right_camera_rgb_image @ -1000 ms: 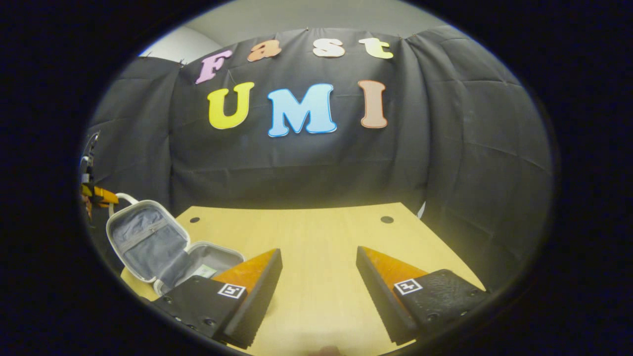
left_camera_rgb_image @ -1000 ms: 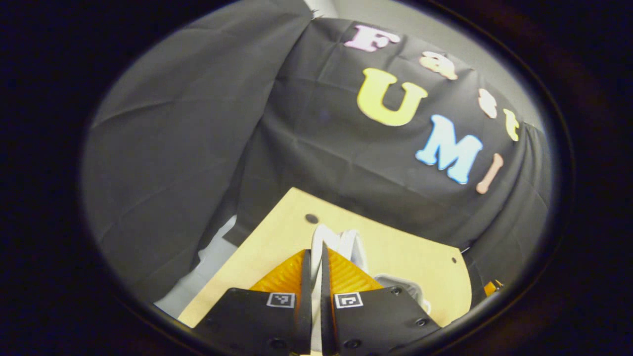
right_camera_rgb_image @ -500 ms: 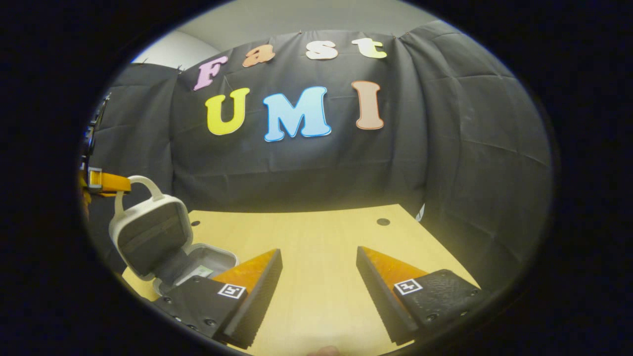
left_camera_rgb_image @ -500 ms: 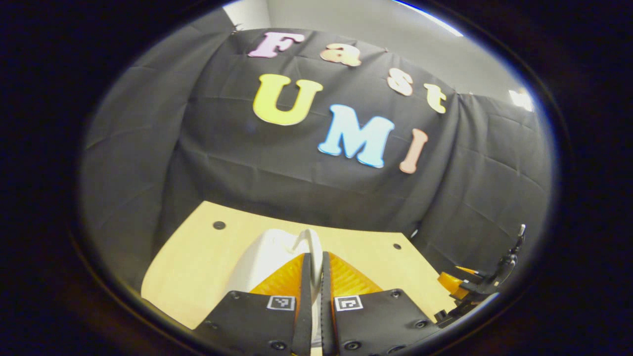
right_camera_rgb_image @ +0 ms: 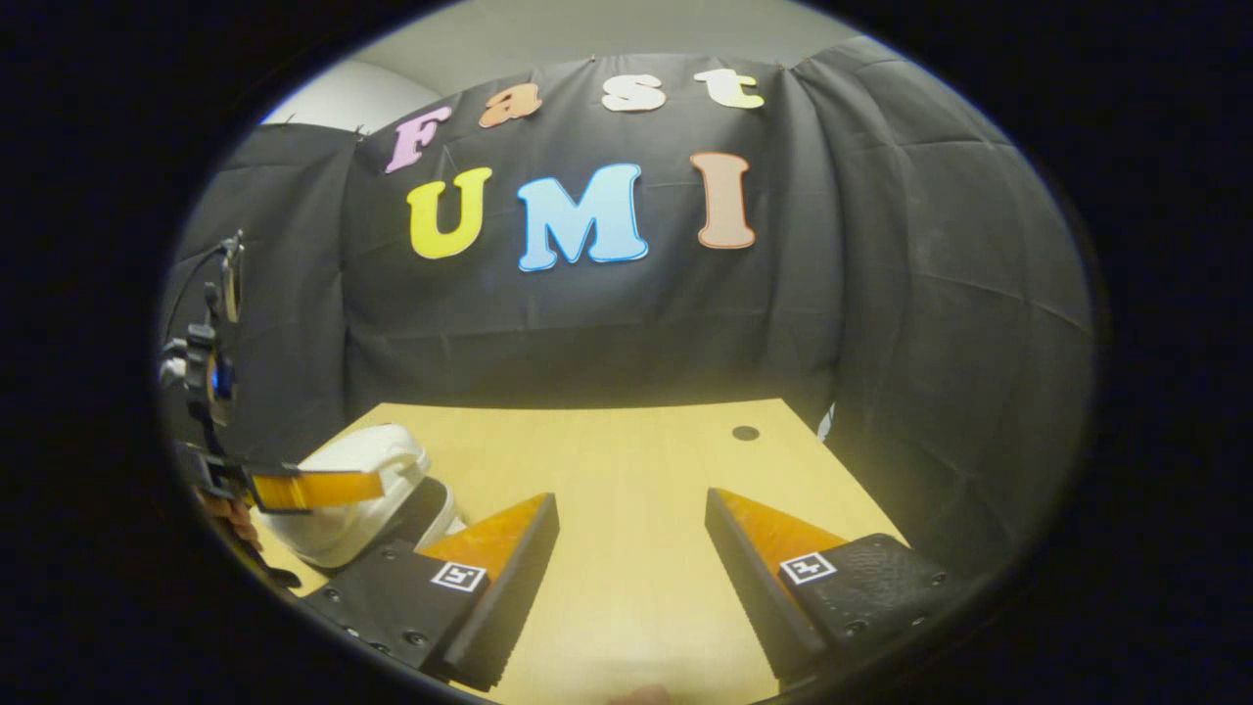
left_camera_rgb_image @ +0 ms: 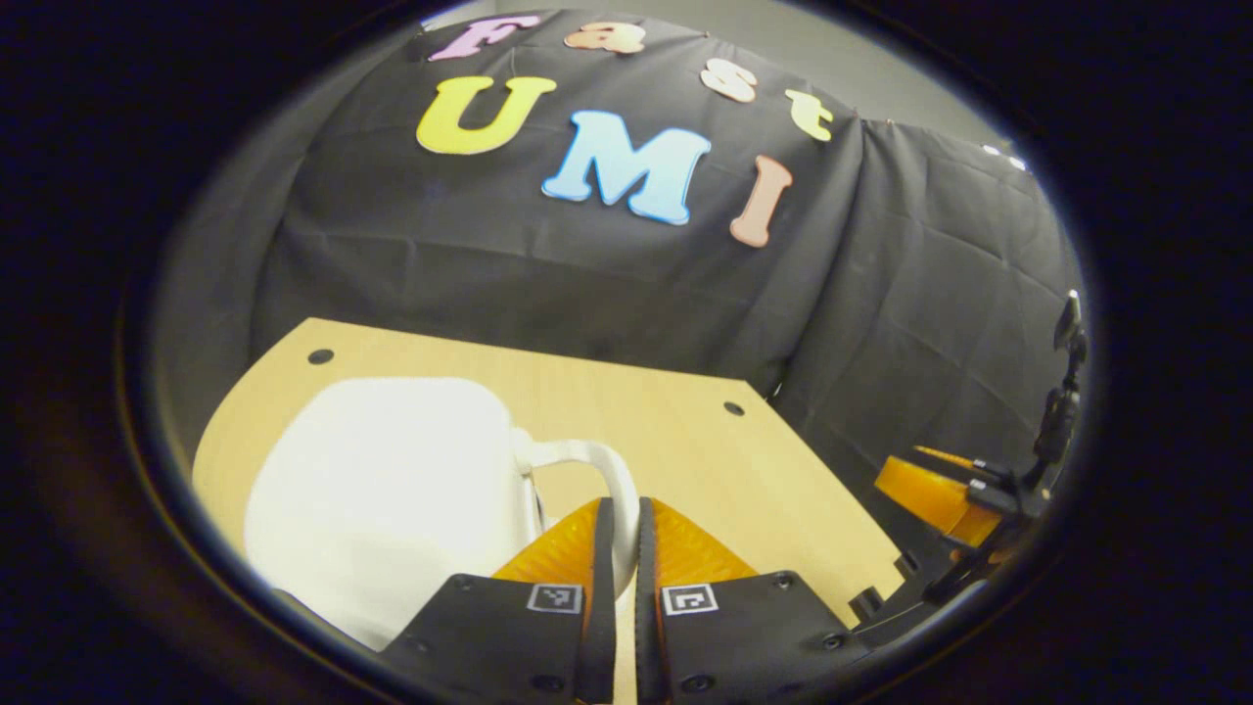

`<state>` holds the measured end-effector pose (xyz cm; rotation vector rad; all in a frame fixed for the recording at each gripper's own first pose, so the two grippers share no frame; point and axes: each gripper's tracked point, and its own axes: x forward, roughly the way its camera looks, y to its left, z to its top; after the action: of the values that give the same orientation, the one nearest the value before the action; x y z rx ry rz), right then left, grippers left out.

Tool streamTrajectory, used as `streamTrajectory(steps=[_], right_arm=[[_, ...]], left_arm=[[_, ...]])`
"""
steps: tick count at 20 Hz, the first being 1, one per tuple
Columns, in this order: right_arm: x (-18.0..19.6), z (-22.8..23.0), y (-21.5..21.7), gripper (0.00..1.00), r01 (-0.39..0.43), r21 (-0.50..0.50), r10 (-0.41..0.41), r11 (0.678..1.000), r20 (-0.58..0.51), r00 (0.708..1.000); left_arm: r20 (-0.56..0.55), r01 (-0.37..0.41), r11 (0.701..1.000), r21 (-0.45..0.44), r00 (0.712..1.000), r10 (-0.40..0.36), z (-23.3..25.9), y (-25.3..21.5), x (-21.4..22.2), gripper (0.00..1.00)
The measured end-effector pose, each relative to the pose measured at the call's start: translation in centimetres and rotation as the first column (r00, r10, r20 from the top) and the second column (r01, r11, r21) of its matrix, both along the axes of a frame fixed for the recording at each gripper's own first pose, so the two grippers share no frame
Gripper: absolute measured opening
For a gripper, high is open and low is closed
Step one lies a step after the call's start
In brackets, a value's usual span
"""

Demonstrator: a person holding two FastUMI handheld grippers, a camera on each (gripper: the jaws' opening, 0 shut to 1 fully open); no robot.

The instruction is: First open the suitcase, pack the skin care products into it, and then close the suitcase.

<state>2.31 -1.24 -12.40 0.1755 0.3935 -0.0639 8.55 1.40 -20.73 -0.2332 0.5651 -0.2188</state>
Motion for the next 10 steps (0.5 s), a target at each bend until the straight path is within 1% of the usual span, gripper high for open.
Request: streamTrajectory(steps=[3, 6, 7, 9, 10], right_arm=[[-0.1, -0.3, -0.9, 0.93, -0.045, -0.005, 0.045, 0.999, -0.001, 0.999], [-0.1, -0.5, -1.9, 0.93, -0.081, -0.011, 0.081, 0.997, 0.001, 0.997], [-0.2, -0.6, -2.3, 0.93, -0.088, -0.012, 0.088, 0.996, 0.002, 0.996], [-0.5, -0.5, -3.0, 0.93, -0.083, -0.018, 0.083, 0.996, 0.011, 0.997], [-0.7, -0.4, -3.4, 0.93, -0.073, -0.02, 0.074, 0.997, 0.017, 0.997]], left_arm=[[-0.036, -0.025, 0.997, 0.069, 0.999, 0.028, -3.3, -1.1, 0.1, 0.16], [-0.024, -0.043, 0.993, 0.114, 0.999, 0.046, -4.3, -2.1, 0.4, 0.16], [-0.019, -0.048, 0.991, 0.122, 0.999, 0.05, -4.6, -2.1, 0.3, 0.2], [-0.002, -0.055, 0.993, 0.106, 0.998, 0.056, -4.6, -2.6, 0.3, 0.21], [0.015, -0.065, 0.992, 0.106, 0.998, 0.063, -4.1, -2.5, 0.7, 0.25]])
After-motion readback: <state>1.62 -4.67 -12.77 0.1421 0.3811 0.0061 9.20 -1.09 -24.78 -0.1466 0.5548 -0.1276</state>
